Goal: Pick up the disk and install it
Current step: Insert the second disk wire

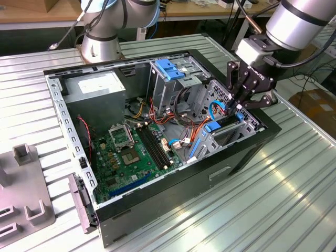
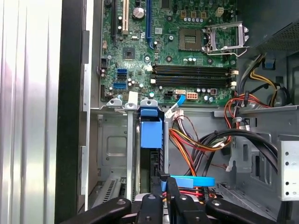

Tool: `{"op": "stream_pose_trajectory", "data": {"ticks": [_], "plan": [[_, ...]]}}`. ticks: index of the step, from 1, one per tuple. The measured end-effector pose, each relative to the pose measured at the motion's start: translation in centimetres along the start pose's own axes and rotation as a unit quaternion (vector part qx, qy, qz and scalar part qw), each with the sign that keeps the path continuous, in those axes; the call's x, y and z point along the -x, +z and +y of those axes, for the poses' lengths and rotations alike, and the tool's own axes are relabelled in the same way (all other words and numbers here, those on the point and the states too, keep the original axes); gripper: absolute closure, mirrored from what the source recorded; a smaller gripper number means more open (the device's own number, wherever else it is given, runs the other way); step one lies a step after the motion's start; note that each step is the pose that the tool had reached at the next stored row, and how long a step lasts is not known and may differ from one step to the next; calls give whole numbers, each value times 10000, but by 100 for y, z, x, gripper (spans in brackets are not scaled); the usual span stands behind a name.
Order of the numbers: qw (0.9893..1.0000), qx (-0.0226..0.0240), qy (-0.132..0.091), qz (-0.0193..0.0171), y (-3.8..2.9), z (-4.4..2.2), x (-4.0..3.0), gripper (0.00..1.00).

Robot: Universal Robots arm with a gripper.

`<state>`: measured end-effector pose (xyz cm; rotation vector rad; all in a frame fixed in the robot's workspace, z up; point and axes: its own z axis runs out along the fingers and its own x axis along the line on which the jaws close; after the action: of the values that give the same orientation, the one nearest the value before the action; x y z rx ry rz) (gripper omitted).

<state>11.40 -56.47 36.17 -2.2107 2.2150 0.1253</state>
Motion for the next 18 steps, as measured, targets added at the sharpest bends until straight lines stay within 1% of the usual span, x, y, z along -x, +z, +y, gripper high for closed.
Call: {"op": "stream_pose_trajectory", "data": {"ticks": [1,2,8,11,17,18], "plan": [[10000,0,-1,-14,6,0,-17,84],[10000,0,-1,-18,44,-3,-31,84],[10000,0,-1,-27,113,-6,-37,84],[10000,0,-2,-39,133,-7,-38,84],[10000,1,-2,-49,165,-8,-40,84],[10000,1,-3,-56,167,-8,-41,84]]}}
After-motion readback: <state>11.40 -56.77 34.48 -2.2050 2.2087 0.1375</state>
